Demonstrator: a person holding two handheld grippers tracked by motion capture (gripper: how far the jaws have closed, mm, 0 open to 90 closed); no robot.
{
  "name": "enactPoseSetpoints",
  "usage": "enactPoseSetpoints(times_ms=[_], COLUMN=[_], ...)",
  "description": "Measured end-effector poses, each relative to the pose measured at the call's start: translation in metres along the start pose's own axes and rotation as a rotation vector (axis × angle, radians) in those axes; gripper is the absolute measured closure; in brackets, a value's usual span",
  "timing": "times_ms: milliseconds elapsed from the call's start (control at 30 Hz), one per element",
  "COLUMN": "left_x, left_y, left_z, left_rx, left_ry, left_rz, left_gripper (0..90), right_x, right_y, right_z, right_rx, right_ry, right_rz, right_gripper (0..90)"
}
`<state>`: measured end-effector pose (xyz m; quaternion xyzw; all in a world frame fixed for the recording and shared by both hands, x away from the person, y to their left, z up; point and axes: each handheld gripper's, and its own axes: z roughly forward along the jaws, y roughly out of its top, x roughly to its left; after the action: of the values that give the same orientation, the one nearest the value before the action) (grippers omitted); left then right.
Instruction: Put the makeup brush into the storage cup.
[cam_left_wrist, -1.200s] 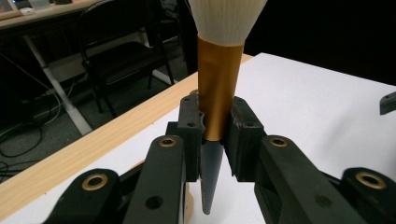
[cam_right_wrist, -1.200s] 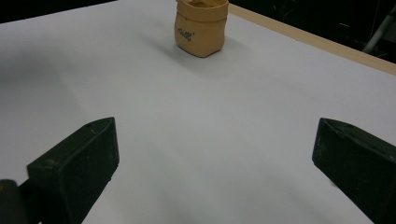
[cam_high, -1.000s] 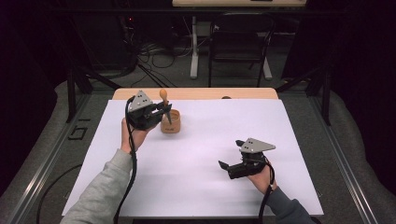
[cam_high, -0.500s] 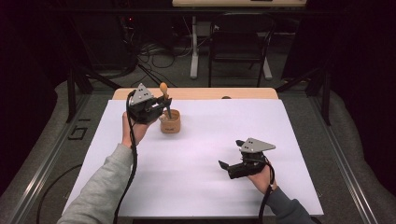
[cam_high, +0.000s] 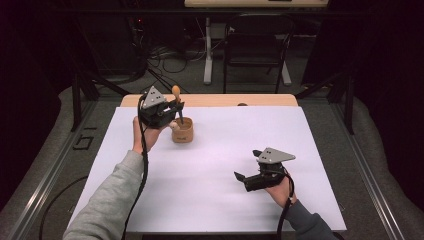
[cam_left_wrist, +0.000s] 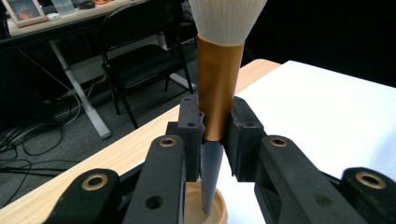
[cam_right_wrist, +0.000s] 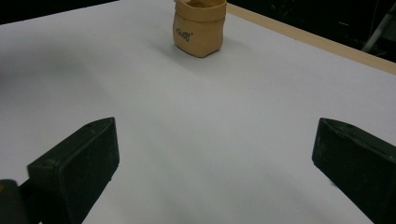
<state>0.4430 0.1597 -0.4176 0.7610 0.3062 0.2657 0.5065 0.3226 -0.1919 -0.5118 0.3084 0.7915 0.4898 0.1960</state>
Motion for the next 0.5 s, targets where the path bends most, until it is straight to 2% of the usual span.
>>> enactPoseSetpoints(times_ms=[500], left_x=[0.007], left_y=[-0.007], left_z=[0.014], left_rx=[0.027], left_ry=[0.019], left_rz=[-0.014], left_gripper=[78.1], right_x=[0.0], right_y=[0.001], right_z=[-0.002], right_rx=[0.012], right_ry=[-0.002], right_rz=[-0.001], right_gripper=[0.2])
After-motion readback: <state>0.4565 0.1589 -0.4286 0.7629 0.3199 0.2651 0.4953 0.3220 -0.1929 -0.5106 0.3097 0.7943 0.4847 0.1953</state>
